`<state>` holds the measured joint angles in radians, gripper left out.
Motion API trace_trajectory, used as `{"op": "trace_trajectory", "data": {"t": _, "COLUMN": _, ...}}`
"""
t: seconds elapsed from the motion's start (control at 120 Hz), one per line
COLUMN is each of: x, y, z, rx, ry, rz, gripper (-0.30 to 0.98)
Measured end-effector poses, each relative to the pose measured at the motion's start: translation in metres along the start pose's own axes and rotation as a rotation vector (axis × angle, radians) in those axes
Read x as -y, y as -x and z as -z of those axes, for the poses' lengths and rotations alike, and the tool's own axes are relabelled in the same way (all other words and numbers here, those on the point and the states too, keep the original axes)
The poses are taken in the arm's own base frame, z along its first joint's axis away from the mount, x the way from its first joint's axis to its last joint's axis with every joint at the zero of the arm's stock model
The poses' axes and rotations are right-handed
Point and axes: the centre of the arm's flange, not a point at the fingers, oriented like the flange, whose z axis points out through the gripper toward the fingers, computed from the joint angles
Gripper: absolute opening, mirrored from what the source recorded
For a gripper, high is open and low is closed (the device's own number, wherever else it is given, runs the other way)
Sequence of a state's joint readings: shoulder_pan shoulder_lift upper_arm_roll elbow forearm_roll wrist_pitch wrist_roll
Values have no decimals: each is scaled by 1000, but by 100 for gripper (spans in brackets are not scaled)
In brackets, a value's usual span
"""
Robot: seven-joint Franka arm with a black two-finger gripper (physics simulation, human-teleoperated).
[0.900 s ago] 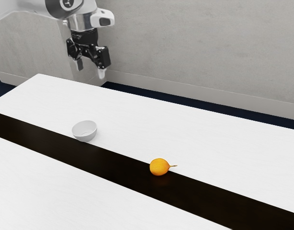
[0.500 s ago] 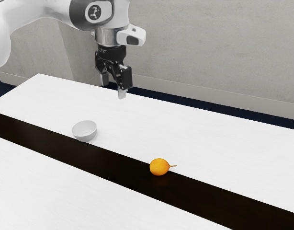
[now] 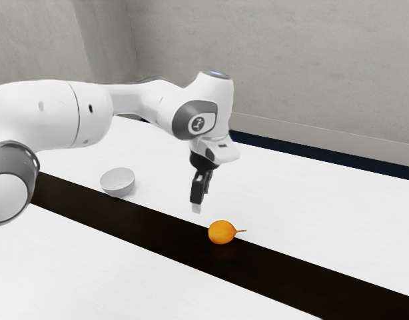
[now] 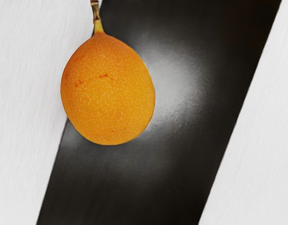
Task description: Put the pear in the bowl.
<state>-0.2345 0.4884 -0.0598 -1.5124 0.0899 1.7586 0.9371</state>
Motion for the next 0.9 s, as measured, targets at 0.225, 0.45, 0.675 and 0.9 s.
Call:
{"op": "trace_trajectory", "data": {"t": 0.225, "x": 11, "y": -9, "z": -5, "rx": -172, "ry": -90, "rz": -128, "gripper": 69}}
{"op": "trace_trajectory", "data": {"t": 0.45, "x": 5, "y": -3, "z": -42, "rx": -193, "ry": -54, "rz": 6, "gripper": 69}}
{"op": "trace_trajectory", "data": {"t": 0.675, "x": -11, "y": -14, "z": -39, "rx": -201, "ry": -48, "rz": 73, "gripper": 69}}
{"op": "trace_trajectory", "data": {"t": 0.9, "x": -2, "y": -23, "z": -77, "rx": -190, "ry": -23, "rz": 131, "gripper": 69}}
